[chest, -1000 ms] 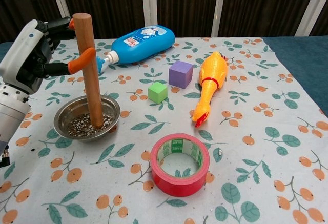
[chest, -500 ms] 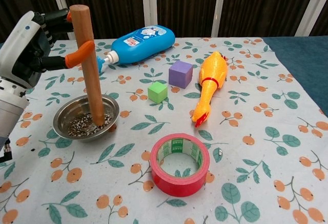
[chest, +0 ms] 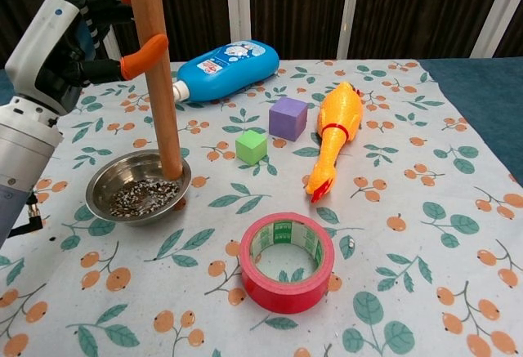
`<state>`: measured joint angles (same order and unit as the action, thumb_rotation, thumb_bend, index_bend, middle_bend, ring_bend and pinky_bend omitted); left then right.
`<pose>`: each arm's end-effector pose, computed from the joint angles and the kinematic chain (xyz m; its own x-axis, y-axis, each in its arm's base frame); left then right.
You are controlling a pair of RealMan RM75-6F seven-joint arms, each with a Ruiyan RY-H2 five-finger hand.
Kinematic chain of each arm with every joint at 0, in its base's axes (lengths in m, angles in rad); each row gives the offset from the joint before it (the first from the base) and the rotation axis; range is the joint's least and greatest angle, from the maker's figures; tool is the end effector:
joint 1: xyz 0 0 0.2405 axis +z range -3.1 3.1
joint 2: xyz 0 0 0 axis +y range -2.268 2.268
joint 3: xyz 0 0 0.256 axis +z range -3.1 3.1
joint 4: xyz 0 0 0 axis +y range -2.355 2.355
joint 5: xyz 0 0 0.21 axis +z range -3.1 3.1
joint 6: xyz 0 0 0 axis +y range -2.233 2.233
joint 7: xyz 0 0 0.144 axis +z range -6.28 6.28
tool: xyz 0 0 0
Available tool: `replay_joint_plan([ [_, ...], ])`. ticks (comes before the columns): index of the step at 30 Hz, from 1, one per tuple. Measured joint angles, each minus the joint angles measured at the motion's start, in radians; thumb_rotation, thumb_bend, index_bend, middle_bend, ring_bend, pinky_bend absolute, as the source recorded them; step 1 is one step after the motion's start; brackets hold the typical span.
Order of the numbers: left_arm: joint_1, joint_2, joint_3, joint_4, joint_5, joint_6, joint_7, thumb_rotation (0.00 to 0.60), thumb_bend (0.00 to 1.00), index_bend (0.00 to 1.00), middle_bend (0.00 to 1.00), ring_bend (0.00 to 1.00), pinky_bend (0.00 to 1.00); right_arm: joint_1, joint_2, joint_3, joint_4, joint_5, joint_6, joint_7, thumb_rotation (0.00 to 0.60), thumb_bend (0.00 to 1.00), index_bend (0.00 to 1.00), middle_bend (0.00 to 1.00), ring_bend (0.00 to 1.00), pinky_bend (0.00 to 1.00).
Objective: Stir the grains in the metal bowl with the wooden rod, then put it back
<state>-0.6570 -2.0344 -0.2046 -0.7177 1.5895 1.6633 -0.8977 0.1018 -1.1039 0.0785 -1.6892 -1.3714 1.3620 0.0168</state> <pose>-0.1477 0.3249 -0.0285 -0.5259 0.0964 0.8451 0.6405 -0.6089 0.4680 -0.3139 -0.1895 0.1502 0.2968 -0.0939 0.9503 -0.9476 0.0947 0.3052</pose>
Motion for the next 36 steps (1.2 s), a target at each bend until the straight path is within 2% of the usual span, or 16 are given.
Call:
replay_joint_plan([
  [11,0.053,-0.011,0.040,0.046,-0.001,0.019,-0.048,0.600,0.82,0.63,0.66,0.17,0.02,0.001,-0.002,0.001,-0.001,0.002,-0.001,-0.001,0.600,0.47,0.00,0.00,0.00,0.00],
  [21,0.105,-0.036,0.083,0.142,0.004,0.032,-0.097,0.600,0.82,0.63,0.66,0.17,0.02,0.001,0.000,0.001,-0.003,0.003,-0.002,-0.001,0.600,0.47,0.00,0.00,0.00,0.00],
  [30,0.115,-0.059,0.093,0.200,0.003,0.035,-0.129,0.600,0.82,0.63,0.66,0.17,0.02,0.001,-0.001,0.001,-0.003,0.003,-0.002,-0.004,0.600,0.47,0.00,0.00,0.00,0.00],
  [36,0.113,-0.059,0.089,0.202,0.003,0.051,-0.137,0.600,0.82,0.63,0.66,0.17,0.02,0.001,0.000,0.002,-0.004,0.004,0.000,-0.005,0.600,0.47,0.00,0.00,0.00,0.00],
])
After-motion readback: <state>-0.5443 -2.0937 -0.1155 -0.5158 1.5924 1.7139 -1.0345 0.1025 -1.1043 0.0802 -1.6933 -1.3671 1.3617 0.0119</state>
